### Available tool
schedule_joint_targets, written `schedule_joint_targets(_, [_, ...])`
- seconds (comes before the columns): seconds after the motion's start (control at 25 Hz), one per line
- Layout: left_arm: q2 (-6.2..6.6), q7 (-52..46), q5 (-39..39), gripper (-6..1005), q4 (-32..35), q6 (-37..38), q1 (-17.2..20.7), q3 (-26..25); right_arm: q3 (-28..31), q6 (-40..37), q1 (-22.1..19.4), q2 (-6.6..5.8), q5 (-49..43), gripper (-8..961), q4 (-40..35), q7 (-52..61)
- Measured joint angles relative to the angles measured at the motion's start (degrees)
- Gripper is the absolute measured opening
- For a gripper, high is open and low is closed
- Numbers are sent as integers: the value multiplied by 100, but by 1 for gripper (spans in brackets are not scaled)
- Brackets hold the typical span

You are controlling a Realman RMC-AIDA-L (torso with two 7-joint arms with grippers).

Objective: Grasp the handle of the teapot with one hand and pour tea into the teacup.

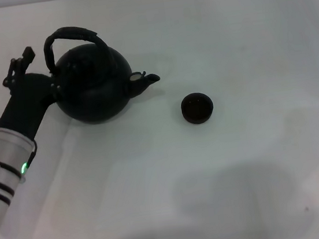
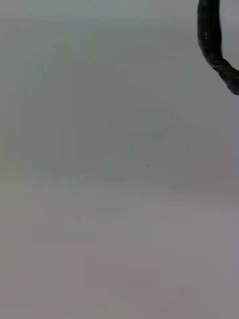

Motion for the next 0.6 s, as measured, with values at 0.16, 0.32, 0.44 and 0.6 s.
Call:
schedule_joint_targets(0.16, [7,-23,-19,892,-1,124,194,3,0,2,-26,-5,1,845,-9,0])
schedule_joint_targets(0.32, [12,-37,-28,891,-3,472,375,3,0,4,-41,-10,-7,845,-2,0])
schedule_joint_targets(0.44, [11,-58,-50,889,-4,741,547,-17,-8,4,-47,-8,-16,845,0,0])
schedule_joint_targets(0.6, [14,-226,-286,888,-94,903,649,-38,-43,4,-67,-1,-23,845,2,0])
